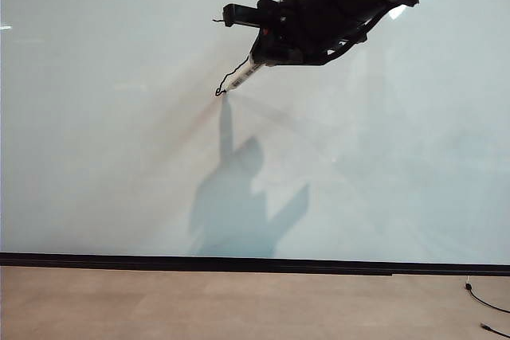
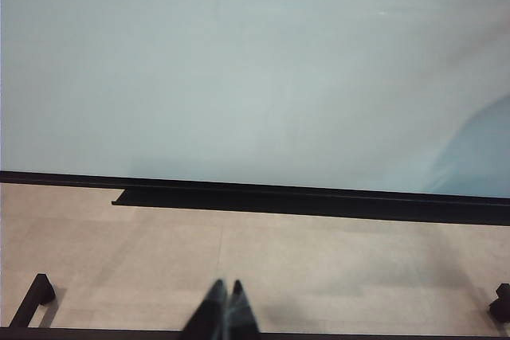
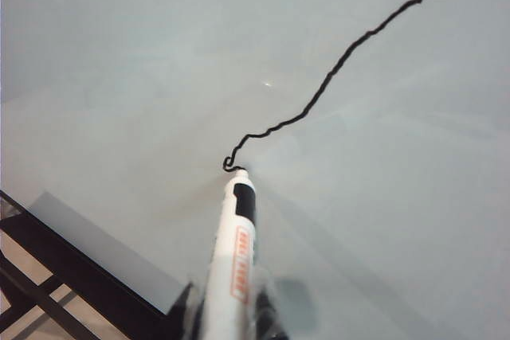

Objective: Pick up the pen on the shelf to the right of the whiteboard and write the letter Z.

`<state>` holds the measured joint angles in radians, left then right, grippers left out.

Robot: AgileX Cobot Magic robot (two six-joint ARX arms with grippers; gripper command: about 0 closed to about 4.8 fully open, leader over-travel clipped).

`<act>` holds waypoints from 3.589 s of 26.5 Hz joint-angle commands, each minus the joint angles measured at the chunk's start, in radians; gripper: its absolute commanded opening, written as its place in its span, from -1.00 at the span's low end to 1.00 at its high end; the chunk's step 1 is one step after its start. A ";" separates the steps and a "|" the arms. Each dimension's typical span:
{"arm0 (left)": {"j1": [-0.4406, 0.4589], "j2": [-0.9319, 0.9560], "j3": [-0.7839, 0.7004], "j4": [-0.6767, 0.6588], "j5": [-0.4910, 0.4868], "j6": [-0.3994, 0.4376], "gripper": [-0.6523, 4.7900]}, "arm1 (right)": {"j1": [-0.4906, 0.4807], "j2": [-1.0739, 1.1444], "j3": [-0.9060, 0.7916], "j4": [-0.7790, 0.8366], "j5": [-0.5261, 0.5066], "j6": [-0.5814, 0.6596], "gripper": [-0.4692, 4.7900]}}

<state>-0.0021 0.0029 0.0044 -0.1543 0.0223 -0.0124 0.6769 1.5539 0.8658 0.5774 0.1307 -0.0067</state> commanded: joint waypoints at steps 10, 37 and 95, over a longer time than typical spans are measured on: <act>0.000 0.000 0.002 0.005 0.000 0.005 -0.78 | -0.023 -0.071 -0.053 -0.004 0.077 0.003 -0.84; 0.000 0.000 0.002 0.005 0.000 0.005 -0.78 | 0.011 -0.260 -0.156 -0.023 0.081 -0.026 -0.84; 0.000 0.000 0.002 0.005 0.000 0.005 -0.78 | 0.058 -1.552 -0.866 -0.475 0.135 -0.122 -0.84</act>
<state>-0.0017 0.0029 0.0044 -0.1547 0.0223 -0.0124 0.7361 0.0021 0.0128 0.0475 0.2741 -0.1623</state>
